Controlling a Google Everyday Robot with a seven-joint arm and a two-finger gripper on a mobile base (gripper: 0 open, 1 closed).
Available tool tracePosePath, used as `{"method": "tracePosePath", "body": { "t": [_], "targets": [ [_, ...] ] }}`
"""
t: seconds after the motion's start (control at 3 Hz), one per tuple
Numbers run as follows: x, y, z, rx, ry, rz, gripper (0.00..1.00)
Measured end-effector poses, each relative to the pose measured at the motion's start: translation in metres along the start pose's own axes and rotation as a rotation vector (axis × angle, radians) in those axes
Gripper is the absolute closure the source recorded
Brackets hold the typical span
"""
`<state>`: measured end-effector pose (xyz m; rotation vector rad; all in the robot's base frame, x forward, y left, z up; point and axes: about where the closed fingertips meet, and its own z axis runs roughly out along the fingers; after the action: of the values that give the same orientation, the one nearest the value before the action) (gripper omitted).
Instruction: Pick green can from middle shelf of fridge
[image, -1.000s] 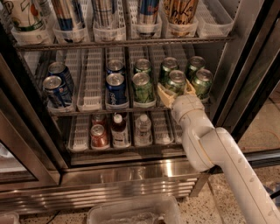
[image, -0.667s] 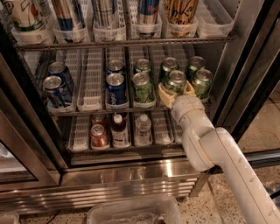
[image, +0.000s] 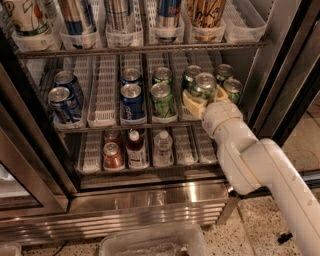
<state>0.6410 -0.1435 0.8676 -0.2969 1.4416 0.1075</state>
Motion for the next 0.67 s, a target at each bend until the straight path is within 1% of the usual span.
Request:
{"method": "tracePosePath", "body": {
  "t": [0.33, 0.67],
  "targets": [
    [-0.027, 0.005, -0.008, -0.052, 0.004, -0.044, 1.0],
    [-0.045, 0.01, -0.016, -0.114, 0.007, -0.155, 1.0]
  ]
}}
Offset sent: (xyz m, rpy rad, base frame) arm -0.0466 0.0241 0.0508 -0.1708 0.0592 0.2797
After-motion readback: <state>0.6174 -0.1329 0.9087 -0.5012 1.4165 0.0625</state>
